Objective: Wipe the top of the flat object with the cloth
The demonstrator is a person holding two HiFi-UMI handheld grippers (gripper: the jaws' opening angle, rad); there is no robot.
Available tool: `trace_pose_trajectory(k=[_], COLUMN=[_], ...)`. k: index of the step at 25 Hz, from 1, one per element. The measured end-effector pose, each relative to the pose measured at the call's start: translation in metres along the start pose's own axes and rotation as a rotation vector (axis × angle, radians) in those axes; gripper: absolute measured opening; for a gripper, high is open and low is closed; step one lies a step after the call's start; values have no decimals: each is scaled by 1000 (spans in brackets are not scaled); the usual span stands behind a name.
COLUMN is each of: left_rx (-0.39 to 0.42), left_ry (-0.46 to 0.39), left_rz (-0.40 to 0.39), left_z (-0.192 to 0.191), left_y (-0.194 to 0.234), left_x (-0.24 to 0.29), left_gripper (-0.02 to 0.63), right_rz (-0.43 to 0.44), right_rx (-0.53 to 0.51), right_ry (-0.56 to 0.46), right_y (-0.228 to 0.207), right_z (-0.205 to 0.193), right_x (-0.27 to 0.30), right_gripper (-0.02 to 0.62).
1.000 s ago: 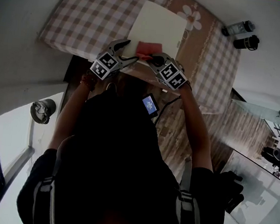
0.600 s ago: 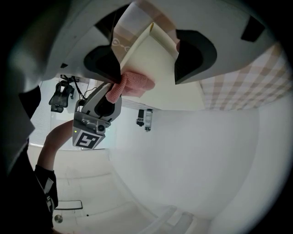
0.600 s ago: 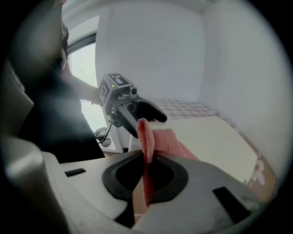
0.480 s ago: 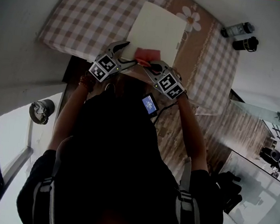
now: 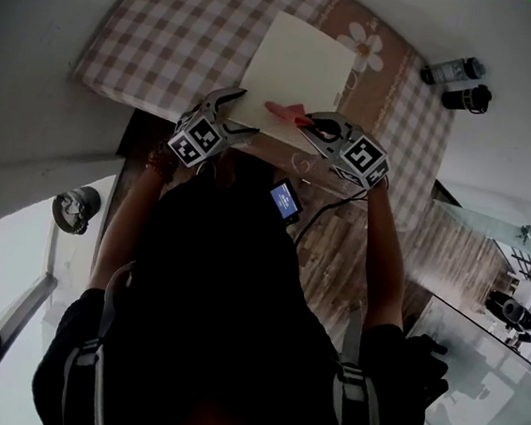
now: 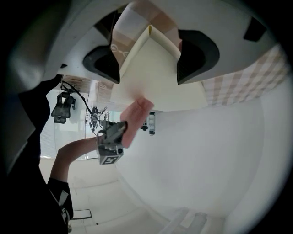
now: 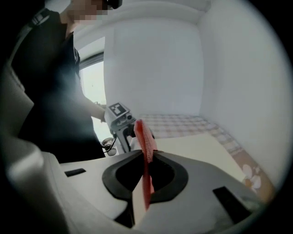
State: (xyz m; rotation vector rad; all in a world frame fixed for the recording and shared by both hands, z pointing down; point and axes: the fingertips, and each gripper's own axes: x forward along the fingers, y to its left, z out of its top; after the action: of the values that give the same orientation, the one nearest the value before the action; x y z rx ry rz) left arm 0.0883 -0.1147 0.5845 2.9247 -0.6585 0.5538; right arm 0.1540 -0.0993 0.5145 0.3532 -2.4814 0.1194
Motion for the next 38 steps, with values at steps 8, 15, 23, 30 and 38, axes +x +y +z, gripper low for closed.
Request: trace_pose_trajectory(k=[8,15,23,30,38], left_rx=[24,33,29,24,25], left_ry=[23,32,35,36,30], left_rz=[47,66,77,79,84], left_z=[-8,-8,-9,-6,-10], left_y=[-4,1,1,14,-1], left_x=[5,7,8,19,6], left_gripper=[393,396,403,407,408], right_rz=[-314,-601,-443,-412,-403], right_rx=[-39,-137,15,102,105], right_ry=[24,173,343,317,313], right_y=[-166,-277,-262,-271,-225], right_z=[15,-10,-94,-98,-99], right_x=[-49,-57,-5,-3,-2], right_gripper=[18,18,20,20,20])
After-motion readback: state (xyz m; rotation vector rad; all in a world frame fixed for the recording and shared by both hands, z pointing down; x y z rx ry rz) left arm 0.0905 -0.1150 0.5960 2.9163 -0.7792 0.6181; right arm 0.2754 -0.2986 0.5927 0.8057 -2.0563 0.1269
